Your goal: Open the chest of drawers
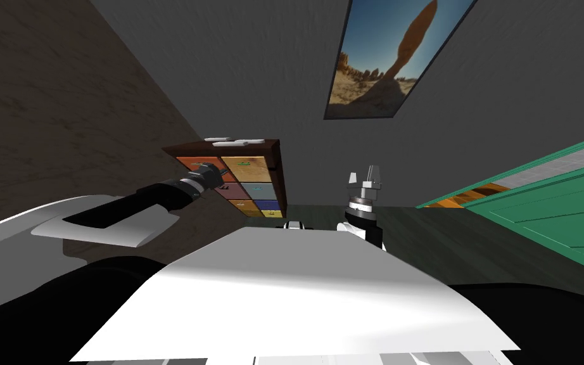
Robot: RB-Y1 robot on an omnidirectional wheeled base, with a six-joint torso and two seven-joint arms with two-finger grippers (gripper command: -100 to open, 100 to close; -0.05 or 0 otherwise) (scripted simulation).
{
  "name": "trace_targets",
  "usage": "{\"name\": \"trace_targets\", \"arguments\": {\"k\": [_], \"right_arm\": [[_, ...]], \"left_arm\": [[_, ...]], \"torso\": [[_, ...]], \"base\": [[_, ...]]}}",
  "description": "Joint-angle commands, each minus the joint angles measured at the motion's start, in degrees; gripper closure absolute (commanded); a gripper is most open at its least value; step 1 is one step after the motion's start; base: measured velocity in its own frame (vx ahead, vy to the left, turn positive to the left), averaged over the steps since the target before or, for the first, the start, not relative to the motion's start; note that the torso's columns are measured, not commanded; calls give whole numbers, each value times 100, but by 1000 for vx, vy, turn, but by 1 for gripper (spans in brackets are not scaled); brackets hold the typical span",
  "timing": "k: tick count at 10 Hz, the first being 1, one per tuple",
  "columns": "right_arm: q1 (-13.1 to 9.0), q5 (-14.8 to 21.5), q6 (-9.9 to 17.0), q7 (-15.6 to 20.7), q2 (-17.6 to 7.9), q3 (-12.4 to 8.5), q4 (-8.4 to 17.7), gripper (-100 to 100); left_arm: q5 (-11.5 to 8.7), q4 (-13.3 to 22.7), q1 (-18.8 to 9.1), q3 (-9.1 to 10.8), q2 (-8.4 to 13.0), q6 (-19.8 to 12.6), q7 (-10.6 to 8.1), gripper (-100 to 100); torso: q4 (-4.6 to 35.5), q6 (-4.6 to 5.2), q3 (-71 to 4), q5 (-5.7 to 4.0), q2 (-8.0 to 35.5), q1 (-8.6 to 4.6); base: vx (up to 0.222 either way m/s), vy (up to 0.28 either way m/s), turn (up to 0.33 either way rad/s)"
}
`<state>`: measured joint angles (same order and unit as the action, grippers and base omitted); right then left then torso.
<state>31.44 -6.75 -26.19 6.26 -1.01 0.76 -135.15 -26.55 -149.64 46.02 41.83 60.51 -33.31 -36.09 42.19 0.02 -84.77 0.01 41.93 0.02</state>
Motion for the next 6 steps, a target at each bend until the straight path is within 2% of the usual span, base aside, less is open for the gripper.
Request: {"name": "trace_targets", "arguments": {"k": [1, 5, 6], "right_arm": [[1, 0, 0, 0, 0, 0, 0, 0], [2, 0, -1, 0, 0, 0, -1, 0], [1, 0, 0, 0, 0, 0, -1, 0]], "left_arm": [[16, 333, -29, -28, -34, 23, 22, -100], [67, 764, -116, -116, -134, 98, 90, -100], [102, 726, -179, -201, -167, 181, 136, -100]], "torso": [[-6, 0, -12, 0, -14, 1], [12, -2, 25, -1, 42, -2], [13, -2, 26, -1, 44, -2]], "base": [[0, 0, 0], [25, -2, -13], [89, -7, -132]]}}
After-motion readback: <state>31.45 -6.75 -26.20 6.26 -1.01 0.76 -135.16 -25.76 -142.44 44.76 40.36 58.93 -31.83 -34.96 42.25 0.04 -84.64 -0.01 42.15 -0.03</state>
